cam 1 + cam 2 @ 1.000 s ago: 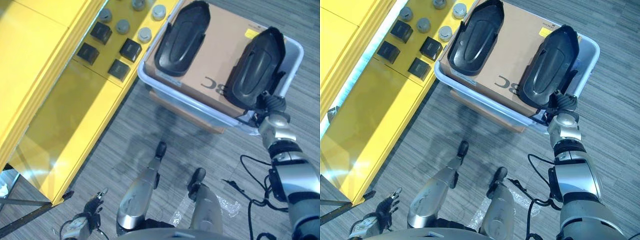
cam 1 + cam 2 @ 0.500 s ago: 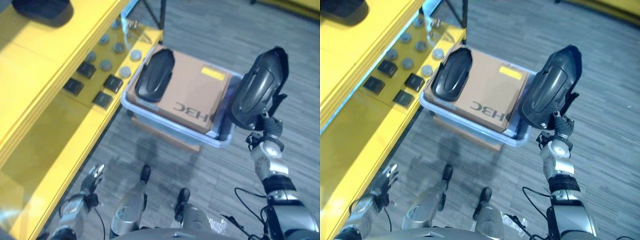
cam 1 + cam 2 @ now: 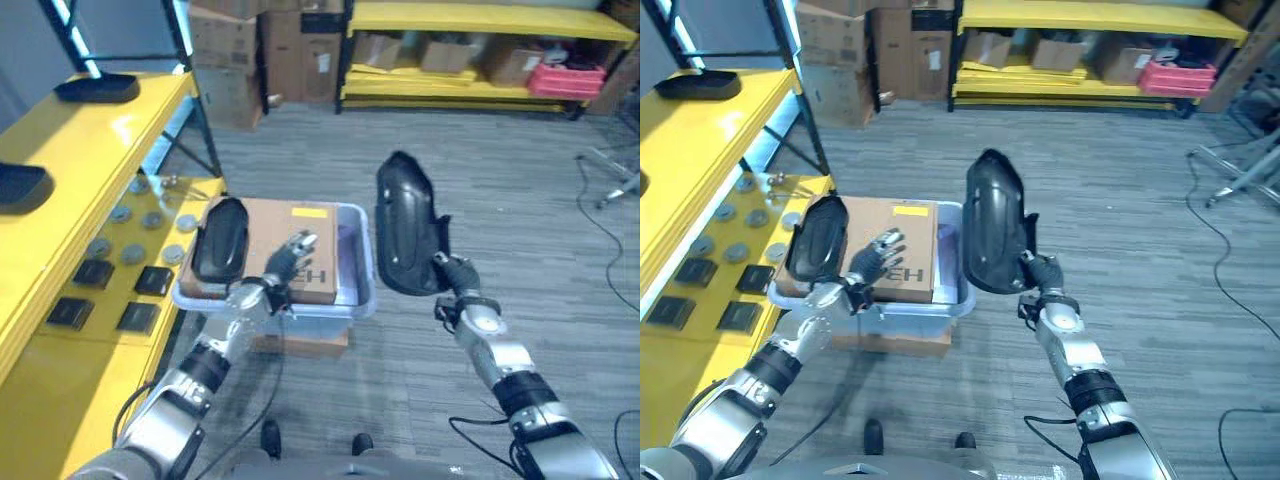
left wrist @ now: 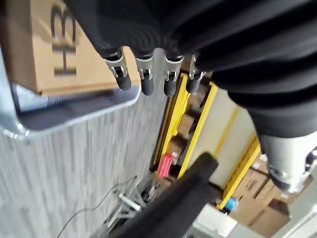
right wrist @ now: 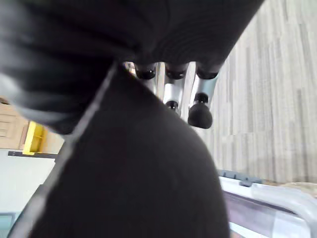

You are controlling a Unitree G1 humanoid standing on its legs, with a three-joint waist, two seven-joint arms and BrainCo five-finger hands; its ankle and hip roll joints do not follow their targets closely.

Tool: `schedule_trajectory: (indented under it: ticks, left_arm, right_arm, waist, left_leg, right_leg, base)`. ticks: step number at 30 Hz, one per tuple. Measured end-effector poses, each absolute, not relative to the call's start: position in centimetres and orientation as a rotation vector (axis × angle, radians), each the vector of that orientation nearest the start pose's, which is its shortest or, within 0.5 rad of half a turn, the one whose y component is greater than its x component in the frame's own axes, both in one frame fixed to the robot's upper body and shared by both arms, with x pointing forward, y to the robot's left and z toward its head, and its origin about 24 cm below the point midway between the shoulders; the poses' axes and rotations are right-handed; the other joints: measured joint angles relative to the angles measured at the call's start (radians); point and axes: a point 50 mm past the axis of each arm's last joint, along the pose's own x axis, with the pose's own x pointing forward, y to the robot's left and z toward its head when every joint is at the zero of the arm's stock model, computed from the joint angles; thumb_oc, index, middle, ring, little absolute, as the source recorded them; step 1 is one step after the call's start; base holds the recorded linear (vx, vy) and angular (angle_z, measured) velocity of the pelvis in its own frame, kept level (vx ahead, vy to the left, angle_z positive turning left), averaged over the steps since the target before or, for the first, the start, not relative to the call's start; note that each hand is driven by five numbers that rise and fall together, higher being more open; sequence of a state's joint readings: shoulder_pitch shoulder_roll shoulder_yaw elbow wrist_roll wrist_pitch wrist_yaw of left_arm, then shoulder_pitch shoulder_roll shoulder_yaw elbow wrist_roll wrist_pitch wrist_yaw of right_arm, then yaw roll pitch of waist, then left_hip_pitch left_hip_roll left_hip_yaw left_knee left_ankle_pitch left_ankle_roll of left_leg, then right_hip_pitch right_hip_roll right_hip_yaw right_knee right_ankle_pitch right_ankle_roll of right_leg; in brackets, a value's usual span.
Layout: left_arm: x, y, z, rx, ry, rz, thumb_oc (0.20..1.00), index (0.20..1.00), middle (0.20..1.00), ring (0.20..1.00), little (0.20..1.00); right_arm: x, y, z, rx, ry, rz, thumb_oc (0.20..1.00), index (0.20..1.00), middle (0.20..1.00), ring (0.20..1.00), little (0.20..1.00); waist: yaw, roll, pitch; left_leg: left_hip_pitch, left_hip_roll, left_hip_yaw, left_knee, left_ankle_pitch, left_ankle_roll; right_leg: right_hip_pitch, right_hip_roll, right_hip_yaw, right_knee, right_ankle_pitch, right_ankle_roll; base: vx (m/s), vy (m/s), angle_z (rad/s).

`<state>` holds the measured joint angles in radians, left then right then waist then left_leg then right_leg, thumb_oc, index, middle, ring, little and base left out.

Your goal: Move parts from the plastic box to the shelf.

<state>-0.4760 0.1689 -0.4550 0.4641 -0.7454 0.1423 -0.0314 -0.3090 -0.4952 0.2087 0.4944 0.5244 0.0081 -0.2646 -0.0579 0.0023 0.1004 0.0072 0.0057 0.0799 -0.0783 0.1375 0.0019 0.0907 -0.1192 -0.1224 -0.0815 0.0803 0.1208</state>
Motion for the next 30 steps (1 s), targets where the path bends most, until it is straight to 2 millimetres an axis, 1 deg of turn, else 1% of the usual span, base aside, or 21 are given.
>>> schedule_trajectory:
  ticks: [2, 3, 6, 8, 10, 12, 13, 15, 17, 20, 21, 26, 30]
  left_arm:
    - [31.3, 5.1, 3.2, -0.349, 0.385, -0.494, 1.0, 1.0, 1.0, 1.0, 1.0]
    - [31.2, 4.4, 2.8, -0.363, 0.428, -0.496, 1.0, 1.0, 1.0, 1.0, 1.0]
    - [30.9, 3.9, 2.6, -0.35, 0.455, -0.514, 1.0, 1.0, 1.0, 1.0, 1.0]
    - [30.7, 3.7, 2.4, -0.356, 0.477, -0.525, 1.0, 1.0, 1.0, 1.0, 1.0]
    - [30.7, 3.6, 2.4, -0.348, 0.49, -0.531, 1.0, 1.0, 1.0, 1.0, 1.0]
    - [30.7, 3.7, 2.3, -0.342, 0.495, -0.533, 1.0, 1.0, 1.0, 1.0, 1.0]
    - [30.6, 3.4, 2.3, -0.345, 0.499, -0.542, 1.0, 1.0, 1.0, 1.0, 1.0]
    - [30.5, 3.1, 2.4, -0.334, 0.503, -0.559, 1.0, 1.0, 1.0, 1.0, 1.0]
    - [30.3, 2.8, 2.4, -0.323, 0.514, -0.574, 1.0, 1.0, 1.0, 1.0, 1.0]
    - [30.3, 2.8, 2.3, -0.319, 0.522, -0.57, 1.0, 1.0, 1.0, 1.0, 1.0]
    - [30.4, 3.0, 2.3, -0.316, 0.523, -0.566, 1.0, 1.0, 1.0, 1.0, 1.0]
    - [30.4, 3.3, 2.2, -0.299, 0.524, -0.554, 1.0, 1.0, 1.0, 1.0, 1.0]
    - [30.6, 3.8, 2.1, -0.252, 0.517, -0.545, 1.0, 1.0, 1.0, 1.0, 1.0]
  right_arm:
    - [31.0, -23.2, 2.5, -0.06, 0.25, -0.223, 0.2, 0.2, 0.2, 0.2, 0.2]
    - [31.5, -22.4, 2.5, -0.054, 0.256, -0.206, 0.2, 0.2, 0.2, 0.2, 0.2]
    - [32.0, -21.5, 2.8, -0.062, 0.25, -0.176, 0.2, 0.2, 0.2, 0.2, 0.2]
    - [32.1, -21.4, 2.8, -0.065, 0.249, -0.166, 0.2, 0.2, 0.2, 0.2, 0.2]
    - [32.0, -20.7, 2.5, -0.083, 0.263, -0.129, 0.2, 0.2, 0.2, 0.2, 0.2]
    - [32.0, -20.5, 2.3, -0.086, 0.28, -0.105, 0.2, 0.2, 0.2, 0.2, 0.2]
    - [31.9, -20.4, 2.2, -0.091, 0.289, -0.098, 0.2, 0.2, 0.2, 0.2, 0.2]
    - [31.6, -19.5, 1.3, -0.138, 0.338, -0.035, 0.2, 0.2, 0.2, 0.2, 0.2]
    - [31.4, -18.9, 0.7, -0.141, 0.368, 0.002, 0.2, 0.2, 0.2, 0.2, 0.2]
    - [31.2, -18.1, 0.0, -0.149, 0.391, 0.029, 0.2, 0.2, 0.2, 0.2, 0.2]
    - [31.1, -17.6, -0.3, -0.176, 0.401, 0.068, 0.2, 0.2, 0.2, 0.2, 0.2]
    - [30.8, -16.9, -0.7, -0.254, 0.416, 0.139, 0.2, 0.2, 0.2, 0.2, 0.2]
    - [30.6, -16.4, -0.9, -0.305, 0.42, 0.199, 0.2, 0.2, 0.2, 0.2, 0.2]
  waist:
    - [-0.012, 0.001, 0.0]
    - [-0.014, 0.006, -0.004]
    - [-0.016, 0.018, -0.011]
    - [-0.009, 0.028, -0.017]
    - [-0.008, 0.029, -0.018]
    - [-0.007, 0.029, -0.018]
    - [-0.008, 0.029, -0.019]
    - [-0.01, 0.028, -0.019]
    - [-0.009, 0.028, -0.019]
    - [-0.009, 0.028, -0.019]
    - [-0.007, 0.028, -0.019]
    - [-0.001, 0.027, -0.02]
    - [0.0, 0.027, -0.02]
  left_leg:
    - [0.006, 0.01, 0.005, 0.0, -0.002, -0.004]
    - [0.012, 0.016, 0.008, 0.0, -0.006, -0.009]
    - [0.012, 0.018, 0.012, -0.001, -0.012, -0.018]
    - [0.012, 0.019, 0.013, 0.0, -0.012, -0.018]
    - [0.016, 0.021, 0.021, 0.0, -0.012, -0.018]
    - [0.017, 0.02, 0.026, 0.0, -0.008, -0.011]
    - [0.017, 0.02, 0.028, 0.0, -0.009, -0.011]
    - [0.018, 0.02, 0.028, -0.001, -0.009, -0.01]
    - [0.019, 0.021, 0.028, -0.001, -0.009, -0.01]
    - [0.018, 0.021, 0.028, -0.001, -0.009, -0.01]
    - [0.018, 0.021, 0.028, -0.001, -0.009, -0.01]
    - [0.018, 0.021, 0.028, -0.001, -0.01, -0.01]
    - [0.018, 0.021, 0.028, -0.001, -0.01, -0.01]
  right_leg:
    - [0.001, 0.004, 0.006, -0.001, 0.0, -0.001]
    - [0.001, 0.008, 0.009, -0.001, -0.004, -0.001]
    - [-0.001, 0.011, 0.014, -0.003, -0.003, -0.004]
    - [-0.001, 0.012, 0.016, -0.002, -0.003, -0.005]
    - [-0.002, 0.014, 0.025, -0.002, -0.003, -0.006]
    - [-0.002, 0.014, 0.028, 0.0, -0.002, -0.006]
    - [-0.002, 0.014, 0.029, -0.001, -0.002, -0.006]
    - [0.0, 0.016, 0.029, 0.0, 0.003, -0.011]
    - [0.001, 0.017, 0.029, 0.0, 0.003, -0.012]
    - [0.001, 0.018, 0.029, 0.0, 0.003, -0.011]
    - [0.0, 0.017, 0.029, 0.0, 0.003, -0.011]
    - [-0.002, 0.017, 0.029, 0.0, 0.001, -0.009]
    - [-0.001, 0.017, 0.029, 0.0, 0.002, -0.011]
  base:
    - [0.01, -0.029, -0.2]
    - [0.02, -0.022, -0.07]
    - [0.01, -0.011, -0.05]
    - [0.01, -0.007, -0.02]
    - [0.01, -0.01, -0.09]
    - [0.01, -0.005, -0.07]
    - [0.02, 0.0, -0.03]
    - [0.03, -0.004, -0.03]
    - [0.02, -0.002, 0.0]
    - [0.0, 0.0, 0.0]
    - [0.0, 0.0, 0.0]
    - [0.01, 0.002, 0.0]
    - [0.0, 0.0, 0.0]
